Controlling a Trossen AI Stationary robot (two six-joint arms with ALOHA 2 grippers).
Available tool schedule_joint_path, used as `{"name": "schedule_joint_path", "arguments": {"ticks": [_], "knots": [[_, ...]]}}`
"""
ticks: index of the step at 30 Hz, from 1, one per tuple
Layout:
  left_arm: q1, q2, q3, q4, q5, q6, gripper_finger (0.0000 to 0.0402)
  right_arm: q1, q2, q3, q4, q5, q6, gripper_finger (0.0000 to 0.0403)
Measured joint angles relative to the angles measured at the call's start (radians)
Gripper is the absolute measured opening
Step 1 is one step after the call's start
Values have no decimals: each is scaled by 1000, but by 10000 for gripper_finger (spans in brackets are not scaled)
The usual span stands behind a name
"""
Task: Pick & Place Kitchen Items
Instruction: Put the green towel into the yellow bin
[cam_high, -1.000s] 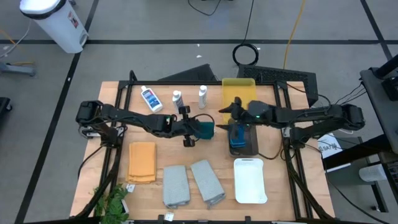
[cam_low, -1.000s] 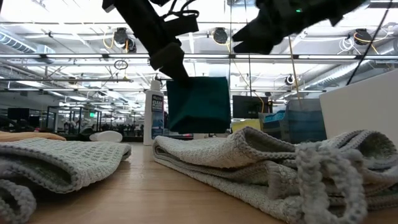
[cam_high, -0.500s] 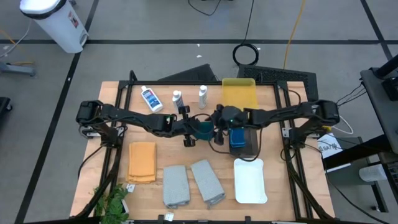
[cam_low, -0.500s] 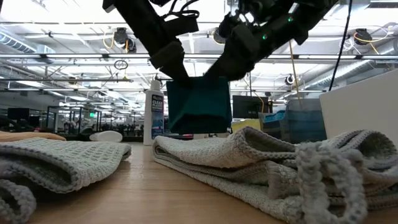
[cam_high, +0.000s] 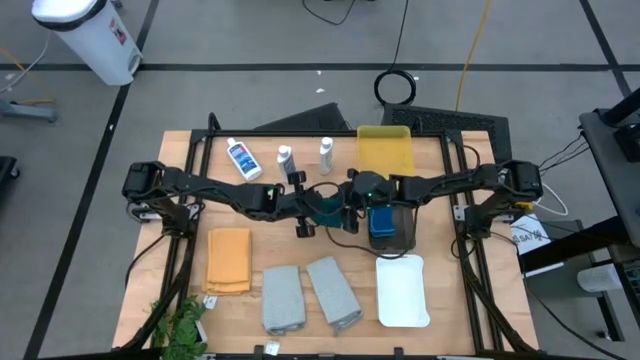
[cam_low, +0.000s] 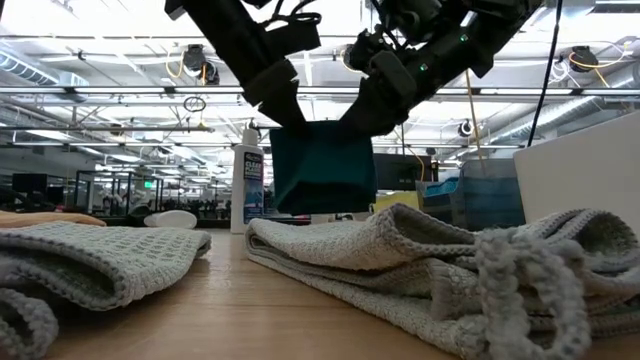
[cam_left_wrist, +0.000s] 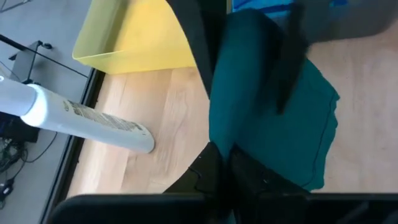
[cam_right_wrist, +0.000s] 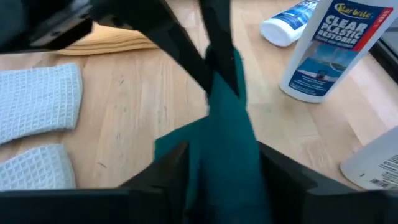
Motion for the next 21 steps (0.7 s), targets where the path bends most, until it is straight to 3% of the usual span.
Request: {"name": "schedule_joint_path", "arguments": {"ticks": [4,7,15,21], "knots": [[0,0,0,30,30,-4,8,-1,0,0,-1,-54,-6,68],[0,0,0,72,79,-23,28,-1,0,0,-2,-113,-31,14],[-4,-47,0,87,95,-10,179,-3,-51,-1,-75,-149,-60,3],[-4,-153,0,63,95,-32,245,-24,-177,-1,-262,-144,-71,2]]}}
